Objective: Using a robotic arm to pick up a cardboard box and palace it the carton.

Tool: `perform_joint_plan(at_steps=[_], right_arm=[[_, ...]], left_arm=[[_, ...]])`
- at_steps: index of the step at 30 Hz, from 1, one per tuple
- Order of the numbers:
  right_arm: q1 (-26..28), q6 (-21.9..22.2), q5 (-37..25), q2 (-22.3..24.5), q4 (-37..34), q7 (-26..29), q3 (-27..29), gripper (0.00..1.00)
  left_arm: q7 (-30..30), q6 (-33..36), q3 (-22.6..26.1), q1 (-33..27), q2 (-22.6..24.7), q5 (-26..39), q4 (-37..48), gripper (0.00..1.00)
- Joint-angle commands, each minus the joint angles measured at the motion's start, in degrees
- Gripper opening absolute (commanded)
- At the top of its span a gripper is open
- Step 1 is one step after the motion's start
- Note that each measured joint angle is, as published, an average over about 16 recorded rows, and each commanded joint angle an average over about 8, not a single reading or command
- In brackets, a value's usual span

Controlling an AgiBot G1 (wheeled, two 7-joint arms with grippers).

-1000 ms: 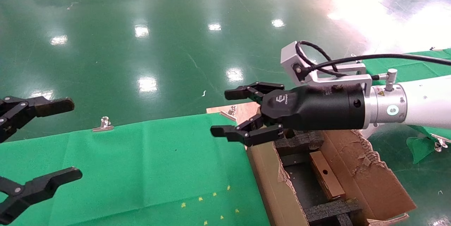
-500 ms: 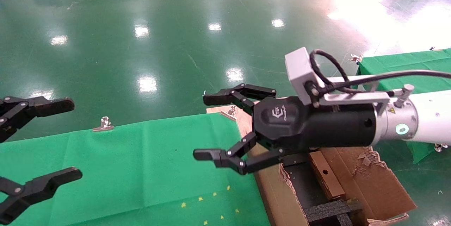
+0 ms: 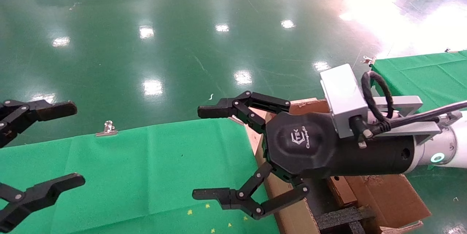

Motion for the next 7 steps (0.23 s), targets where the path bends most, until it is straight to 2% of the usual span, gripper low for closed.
perform_joint_plan(at_steps=[1, 7], right_arm=[[-0.9, -0.4, 0.3, -0.1, 0.6, -0.4, 1.2, 1.0], [-0.6, -0.3, 0.3, -0.1, 0.4, -0.3, 0.7, 1.0]], left_arm=[[0.0, 0.0, 0.0, 0.0, 0.0, 0.0, 0.0, 1.0], [0.0, 0.0, 0.0, 0.0, 0.0, 0.0, 0.0, 1.0]])
